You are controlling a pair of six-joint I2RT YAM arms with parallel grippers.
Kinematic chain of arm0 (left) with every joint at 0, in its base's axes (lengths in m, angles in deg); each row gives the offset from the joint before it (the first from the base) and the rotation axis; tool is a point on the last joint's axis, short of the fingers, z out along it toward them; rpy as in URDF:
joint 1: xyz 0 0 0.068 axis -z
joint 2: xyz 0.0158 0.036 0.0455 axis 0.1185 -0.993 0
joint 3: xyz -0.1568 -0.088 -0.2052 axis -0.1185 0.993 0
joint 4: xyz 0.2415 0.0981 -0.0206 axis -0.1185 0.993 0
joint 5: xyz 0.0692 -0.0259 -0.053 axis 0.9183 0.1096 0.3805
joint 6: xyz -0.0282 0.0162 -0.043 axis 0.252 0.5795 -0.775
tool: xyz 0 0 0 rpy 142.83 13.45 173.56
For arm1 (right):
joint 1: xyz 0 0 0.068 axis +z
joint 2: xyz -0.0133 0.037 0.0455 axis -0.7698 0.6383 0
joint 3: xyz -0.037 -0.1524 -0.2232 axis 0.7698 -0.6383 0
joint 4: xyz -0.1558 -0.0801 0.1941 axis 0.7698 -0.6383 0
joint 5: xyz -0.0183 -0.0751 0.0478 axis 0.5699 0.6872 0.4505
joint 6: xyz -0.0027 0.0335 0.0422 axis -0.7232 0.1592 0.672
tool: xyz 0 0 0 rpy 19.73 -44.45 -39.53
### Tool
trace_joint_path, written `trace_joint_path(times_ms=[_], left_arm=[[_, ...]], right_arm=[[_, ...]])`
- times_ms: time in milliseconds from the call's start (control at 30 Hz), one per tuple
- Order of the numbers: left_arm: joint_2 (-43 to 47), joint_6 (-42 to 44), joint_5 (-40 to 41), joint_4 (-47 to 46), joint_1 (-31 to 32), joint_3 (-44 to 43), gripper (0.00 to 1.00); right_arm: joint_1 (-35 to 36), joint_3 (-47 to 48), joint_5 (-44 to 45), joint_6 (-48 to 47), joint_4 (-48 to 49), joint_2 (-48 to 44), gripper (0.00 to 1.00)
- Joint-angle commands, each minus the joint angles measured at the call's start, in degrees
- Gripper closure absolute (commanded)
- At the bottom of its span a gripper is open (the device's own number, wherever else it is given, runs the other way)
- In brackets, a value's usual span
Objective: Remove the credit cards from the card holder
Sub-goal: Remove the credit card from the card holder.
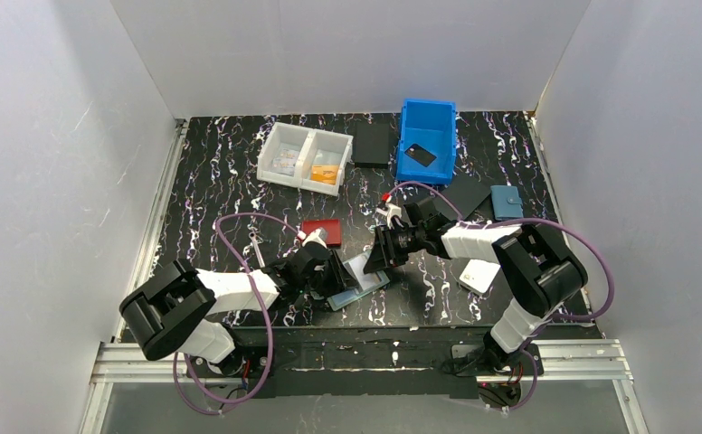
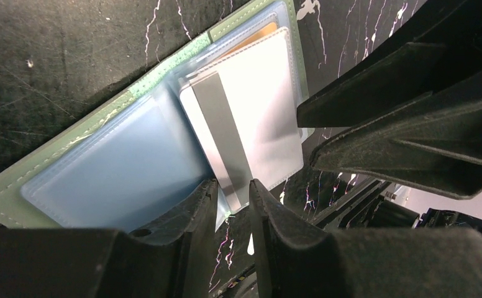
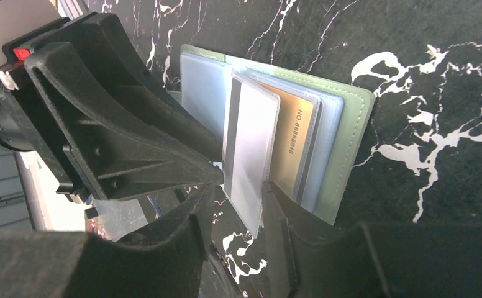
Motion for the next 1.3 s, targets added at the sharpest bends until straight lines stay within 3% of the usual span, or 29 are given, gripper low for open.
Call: trace_joint_path(times_ms=[0, 767, 1267], left_arm=[[-0.78, 1.36, -1.63, 1.67, -0.12, -1.22, 0.73], [3.07, 5.36, -5.17, -2.14, -0.1, -0.32, 0.32], [2.21, 3.59, -4.62, -3.12, -0.11, -0.19, 0.3]], right_arm=[[-0.1, 0.78, -3.52, 3.03, 3.59, 0.94, 0.58], [-0.56, -1.16, -11.21, 12.19, 12.16, 2.24, 0.63], [0.82, -0.92, -16.91, 17.0, 16.15, 4.54, 0.67]])
